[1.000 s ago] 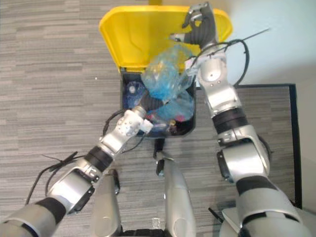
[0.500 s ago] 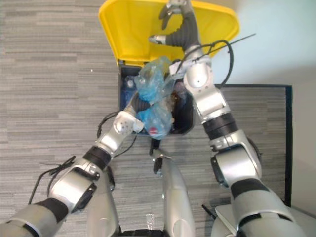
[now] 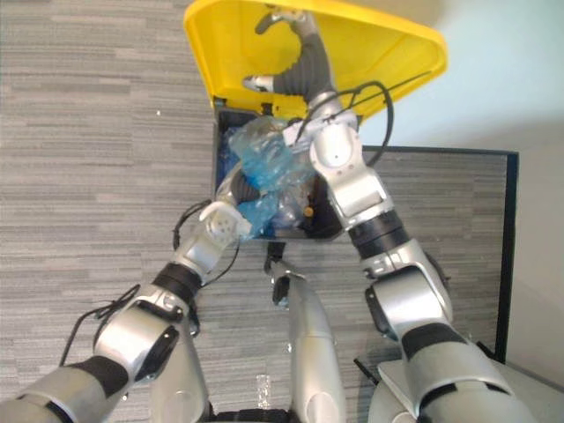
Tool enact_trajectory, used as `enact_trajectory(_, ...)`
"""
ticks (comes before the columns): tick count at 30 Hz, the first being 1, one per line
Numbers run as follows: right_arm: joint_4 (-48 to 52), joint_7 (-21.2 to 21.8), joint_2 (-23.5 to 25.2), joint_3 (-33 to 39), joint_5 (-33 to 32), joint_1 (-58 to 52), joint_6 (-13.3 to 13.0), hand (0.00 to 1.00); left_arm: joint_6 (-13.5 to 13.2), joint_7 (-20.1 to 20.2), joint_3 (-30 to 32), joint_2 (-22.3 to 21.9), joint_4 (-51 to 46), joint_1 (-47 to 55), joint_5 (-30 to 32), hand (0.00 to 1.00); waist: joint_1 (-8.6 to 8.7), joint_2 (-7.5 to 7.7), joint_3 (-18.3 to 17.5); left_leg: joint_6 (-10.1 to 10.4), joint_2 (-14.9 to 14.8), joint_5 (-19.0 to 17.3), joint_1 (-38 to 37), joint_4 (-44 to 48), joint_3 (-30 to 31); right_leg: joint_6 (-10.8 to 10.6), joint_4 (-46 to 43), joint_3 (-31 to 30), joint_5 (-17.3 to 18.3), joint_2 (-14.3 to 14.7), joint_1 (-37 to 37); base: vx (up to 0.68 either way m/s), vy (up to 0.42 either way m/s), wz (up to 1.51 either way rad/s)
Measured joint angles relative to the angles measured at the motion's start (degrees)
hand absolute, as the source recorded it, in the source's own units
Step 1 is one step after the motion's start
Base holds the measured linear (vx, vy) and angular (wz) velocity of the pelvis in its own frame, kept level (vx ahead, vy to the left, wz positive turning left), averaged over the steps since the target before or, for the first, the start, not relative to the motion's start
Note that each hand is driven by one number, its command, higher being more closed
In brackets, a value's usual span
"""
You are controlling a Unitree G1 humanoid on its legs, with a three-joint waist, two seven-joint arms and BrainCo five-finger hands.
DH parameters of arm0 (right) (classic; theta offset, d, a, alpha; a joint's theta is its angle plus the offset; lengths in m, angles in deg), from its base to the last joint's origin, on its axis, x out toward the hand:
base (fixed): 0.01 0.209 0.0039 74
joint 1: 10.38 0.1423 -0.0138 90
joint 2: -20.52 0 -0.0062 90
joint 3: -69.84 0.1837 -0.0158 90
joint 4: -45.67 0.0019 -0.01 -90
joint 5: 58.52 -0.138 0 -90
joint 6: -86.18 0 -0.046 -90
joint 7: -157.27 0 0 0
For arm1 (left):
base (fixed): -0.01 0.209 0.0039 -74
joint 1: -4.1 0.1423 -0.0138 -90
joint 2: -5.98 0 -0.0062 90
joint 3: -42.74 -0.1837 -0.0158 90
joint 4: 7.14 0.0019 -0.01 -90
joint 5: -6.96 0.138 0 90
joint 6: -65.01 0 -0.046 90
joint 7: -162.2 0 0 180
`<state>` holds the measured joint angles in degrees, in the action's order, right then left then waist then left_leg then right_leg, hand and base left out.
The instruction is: Gather rubbish on tea table into small bin, then transfer packed bag to large trash can.
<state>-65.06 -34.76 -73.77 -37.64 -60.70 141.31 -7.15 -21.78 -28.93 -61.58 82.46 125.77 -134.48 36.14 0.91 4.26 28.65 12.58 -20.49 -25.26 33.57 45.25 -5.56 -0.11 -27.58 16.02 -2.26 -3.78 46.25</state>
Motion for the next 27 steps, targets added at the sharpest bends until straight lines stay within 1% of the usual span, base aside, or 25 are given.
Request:
enact_trajectory(3,0.04,0.36,0.10,-0.89,0.40,0.00,0.00,0.00,0.02,0.00,-0.01,0.04,-0.43,0.01,0.50,0.00,-0.16,0.01,-0.01,0.16,0.12,0.05,-0.69,0.01,-0.12,-0.21,-0.64,-0.14,0.19,-0.18,-0.15,-0.01,-0.007,0.00)
enact_trajectory(5,0.04,0.65,0.13,-0.87,1.77,-0.24,0.00,0.00,0.01,0.00,-0.19,0.09,-1.74,0.19,0.54,0.00,-0.20,0.02,-0.01,0.15,0.29,0.05,-0.77,0.01,-0.11,-0.24,-0.83,-0.15,0.26,-0.36,-0.27,-0.05,-0.019,0.03)
enact_trajectory(9,0.05,0.84,0.15,-0.73,4.18,-3.63,0.02,0.00,-0.52,-0.14,-0.26,0.41,-8.61,3.36,-1.85,0.00,-0.63,0.06,-0.04,0.12,1.04,0.07,-2.16,-0.31,0.04,-0.56,-1.19,-0.10,0.57,-0.86,-1.66,-0.04,-0.004,0.06)
enact_trajectory(11,0.02,0.97,0.13,-0.37,5.34,-7.85,0.36,0.00,-1.71,-0.52,-0.27,1.01,-12.75,6.75,-5.48,0.00,-0.91,0.13,-0.16,0.00,1.35,0.03,-3.70,-0.63,0.27,-0.57,-1.16,0.01,0.86,-1.16,-3.31,-0.04,0.007,0.12)
enact_trajectory(13,-0.21,1.32,0.14,1.78,6.84,-11.66,0.97,0.00,-3.37,-1.17,-0.23,1.75,-15.85,9.95,-9.11,0.00,-1.28,0.13,-0.17,-0.29,2.06,0.07,-4.14,-0.73,0.82,-0.61,-1.17,-0.10,0.93,-1.58,-4.00,-0.05,0.005,0.15)
enact_trajectory(15,-0.78,1.77,0.13,3.36,7.33,-14.39,1.77,0.00,-4.34,-1.09,-0.21,3.15,-18.07,13.32,-11.76,0.00,-1.82,0.13,-0.17,-0.44,2.44,0.10,-4.31,-0.76,1.24,-0.65,-1.15,-0.18,1.00,-1.74,-4.39,-0.04,-0.005,0.11)
enact_trajectory(16,-0.86,1.94,0.12,3.68,7.35,-14.97,1.85,0.00,-4.51,-1.08,-0.20,3.51,-18.30,14.04,-12.29,0.00,-1.98,0.13,-0.17,-0.43,2.49,0.11,-4.45,-0.79,1.28,-0.67,-1.15,-0.18,1.01,-1.76,-4.52,-0.04,-0.009,0.07)
enact_trajectory(17,-1.93,2.09,0.06,4.15,7.95,-16.60,2.03,0.00,-4.99,-0.93,-0.07,4.67,-18.77,16.52,-14.14,0.00,-2.29,0.12,-0.17,-0.52,2.74,0.19,-5.03,-0.98,1.38,-0.79,-1.16,-0.18,1.09,-1.90,-5.10,-0.03,-0.006,0.06)
enact_trajectory(18,-4.10,2.34,-0.01,4.40,8.98,-17.90,2.44,0.00,-5.18,-0.39,0.04,5.51,-18.80,18.69,-15.99,0.00,-2.36,0.11,-0.18,-0.64,3.08,0.33,-5.86,-1.32,1.47,-0.90,-1.19,-0.13,1.16,-2.18,-5.87,-0.03,-0.005,0.09)
enact_trajectory(22,-7.78,2.75,-0.12,7.26,10.32,-21.80,3.22,0.00,-5.79,1.44,2.37,5.97,-19.63,23.74,-19.46,0.00,-2.63,0.06,-0.19,-1.22,3.98,0.30,-7.58,-1.87,1.84,-1.23,-1.16,-0.09,1.41,-3.01,-7.75,-0.04,0.009,0.12)
enact_trajectory(23,-9.23,3.02,-0.12,8.37,11.13,-23.27,3.48,0.00,-6.49,1.95,3.46,6.52,-19.88,26.03,-21.06,0.00,-2.70,-0.14,-0.28,-1.38,4.29,0.30,-8.05,-1.93,2.19,-1.40,-1.15,0.06,1.53,-3.27,-8.53,-0.04,0.014,0.13)
enact_trajectory(25,-9.99,3.34,-0.37,8.93,11.25,-25.83,3.71,0.00,-7.53,2.84,4.55,8.07,-19.91,29.58,-23.66,0.00,-2.88,-0.18,-0.26,-1.53,4.58,0.22,-9.13,-1.93,2.68,-1.58,-1.21,0.26,1.68,-3.43,-9.82,-0.03,0.008,0.11)
enact_trajectory(26,-10.01,3.42,-0.37,8.99,11.25,-26.44,3.71,0.00,-7.65,2.92,4.92,8.13,-19.88,30.47,-23.98,0.00,-2.96,-0.21,-0.25,-1.56,4.62,0.21,-9.46,-1.95,2.81,-1.62,-1.23,0.34,1.76,-3.45,-10.19,-0.02,0.000,0.08)
enact_trajectory(27,-10.02,3.69,-0.37,9.52,11.27,-28.18,3.68,0.00,-7.83,3.83,6.64,9.03,-19.63,33.08,-25.61,0.00,-3.01,-0.24,-0.25,-1.63,4.85,0.17,-10.42,-1.98,2.93,-1.83,-1.91,0.32,2.25,-3.71,-10.90,-0.01,-0.007,0.07)
